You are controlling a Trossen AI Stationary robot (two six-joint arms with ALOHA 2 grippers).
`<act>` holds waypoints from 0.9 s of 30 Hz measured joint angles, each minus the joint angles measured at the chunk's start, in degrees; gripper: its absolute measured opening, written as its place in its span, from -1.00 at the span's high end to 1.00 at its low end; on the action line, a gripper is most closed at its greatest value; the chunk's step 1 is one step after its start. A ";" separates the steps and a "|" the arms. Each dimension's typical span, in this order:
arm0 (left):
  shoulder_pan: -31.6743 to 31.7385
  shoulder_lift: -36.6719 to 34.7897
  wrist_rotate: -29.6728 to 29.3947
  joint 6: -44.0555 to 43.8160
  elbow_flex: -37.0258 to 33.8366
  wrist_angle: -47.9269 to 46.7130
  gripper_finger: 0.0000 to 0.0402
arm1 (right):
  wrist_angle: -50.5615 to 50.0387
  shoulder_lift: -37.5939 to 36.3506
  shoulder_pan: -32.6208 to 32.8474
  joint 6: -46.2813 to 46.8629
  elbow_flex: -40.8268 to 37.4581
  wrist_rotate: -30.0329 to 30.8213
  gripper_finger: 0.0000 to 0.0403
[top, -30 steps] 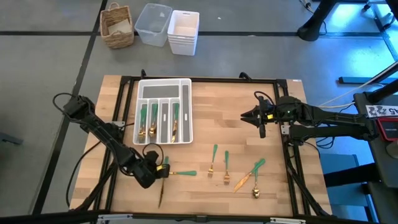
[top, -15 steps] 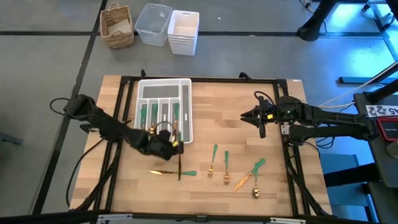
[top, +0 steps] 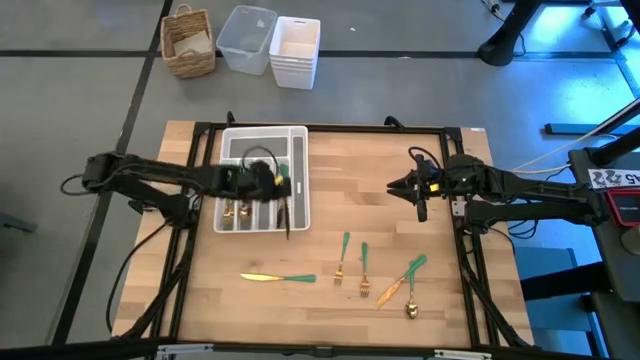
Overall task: Sort silverware
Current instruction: Put the green knife into the white silverware tray
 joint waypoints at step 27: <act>11.92 14.70 6.59 11.31 -0.04 -0.44 0.81 | -0.07 -0.01 -0.02 -0.02 0.00 0.02 0.60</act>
